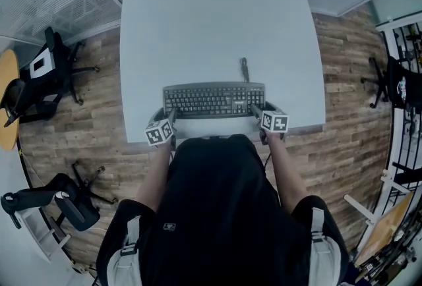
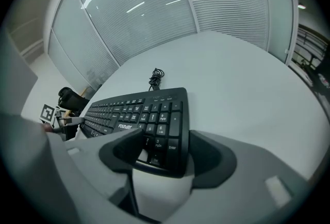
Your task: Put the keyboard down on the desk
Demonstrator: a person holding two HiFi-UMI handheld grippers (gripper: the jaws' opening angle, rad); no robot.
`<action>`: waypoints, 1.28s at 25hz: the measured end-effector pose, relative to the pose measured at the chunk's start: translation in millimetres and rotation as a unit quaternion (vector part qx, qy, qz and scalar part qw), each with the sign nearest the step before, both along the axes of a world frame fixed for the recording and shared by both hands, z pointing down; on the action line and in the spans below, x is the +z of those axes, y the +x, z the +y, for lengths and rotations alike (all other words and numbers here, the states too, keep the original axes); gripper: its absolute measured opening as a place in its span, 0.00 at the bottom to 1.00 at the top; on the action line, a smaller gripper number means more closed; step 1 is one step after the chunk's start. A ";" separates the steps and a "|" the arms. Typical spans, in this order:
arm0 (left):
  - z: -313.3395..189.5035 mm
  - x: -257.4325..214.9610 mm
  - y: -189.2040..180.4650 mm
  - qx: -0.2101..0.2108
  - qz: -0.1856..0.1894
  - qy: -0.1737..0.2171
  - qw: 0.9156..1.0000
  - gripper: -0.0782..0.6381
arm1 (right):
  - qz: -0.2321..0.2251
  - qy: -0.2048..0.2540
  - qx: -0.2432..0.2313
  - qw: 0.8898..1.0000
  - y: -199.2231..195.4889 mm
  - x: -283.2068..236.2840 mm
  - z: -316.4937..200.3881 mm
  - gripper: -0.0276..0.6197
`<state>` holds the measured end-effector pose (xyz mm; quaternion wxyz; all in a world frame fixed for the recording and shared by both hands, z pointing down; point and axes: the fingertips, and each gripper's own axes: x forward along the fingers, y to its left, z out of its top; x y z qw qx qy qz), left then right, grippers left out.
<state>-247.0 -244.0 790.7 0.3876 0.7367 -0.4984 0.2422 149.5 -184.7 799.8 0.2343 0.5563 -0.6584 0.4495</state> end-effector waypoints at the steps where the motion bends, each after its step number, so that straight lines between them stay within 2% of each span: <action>1: -0.3 -0.9 0.1 0.004 0.005 0.004 1.000 0.42 | -0.008 0.002 -0.007 1.000 -0.1 -0.7 0.9 0.47; 7: -2.6 -11.1 3.0 0.030 0.032 0.031 0.999 0.43 | -0.035 0.030 -0.010 0.999 9.0 -11.7 1.2 0.47; 11: -3.1 -24.6 8.3 0.072 0.014 0.068 0.995 0.43 | -0.026 0.057 -0.012 0.998 16.7 -21.7 -0.5 0.47; 14: -0.5 -37.5 12.5 0.090 -0.003 0.095 0.991 0.42 | -0.017 0.087 -0.041 0.995 15.2 -32.6 3.5 0.47; 16: 0.2 -46.7 13.9 0.102 -0.022 0.118 0.987 0.42 | -0.008 0.107 -0.065 0.992 10.2 -42.3 5.3 0.42; 18: 0.8 -54.9 16.8 0.117 -0.030 0.137 0.983 0.36 | 0.003 0.123 -0.086 0.989 5.1 -51.1 6.4 0.28; 20: 4.1 -61.4 23.4 0.129 -0.004 0.141 0.982 0.20 | -0.003 0.134 -0.107 0.985 -2.6 -57.3 8.8 0.12; 21: 6.6 -64.5 28.6 0.133 0.023 0.137 0.981 0.15 | -0.012 0.139 -0.118 0.983 -7.3 -59.9 10.6 0.06; 23: 13.1 -72.8 42.1 0.136 0.113 0.121 0.977 0.12 | -0.033 0.149 -0.138 0.979 -17.8 -66.2 14.8 0.05; 25: 19.2 -86.1 57.1 0.144 0.212 0.107 0.961 0.12 | -0.050 0.162 -0.158 0.973 -29.6 -75.6 17.3 0.05; 26: 21.9 -93.2 64.4 0.156 0.243 0.105 0.952 0.12 | -0.057 0.171 -0.169 0.969 -35.0 -81.9 17.6 0.05; 27: 24.3 -99.4 71.8 0.170 0.260 0.104 0.945 0.12 | -0.064 0.180 -0.178 0.965 -39.6 -88.9 17.4 0.05; 29: 27.9 -108.3 85.1 0.195 0.270 0.104 0.937 0.12 | -0.077 0.197 -0.193 0.958 -46.0 -102.2 17.2 0.05; 32: 31.6 -112.1 97.9 0.223 0.254 0.108 0.935 0.12 | -0.089 0.209 -0.208 0.951 -53.5 -112.1 18.2 0.05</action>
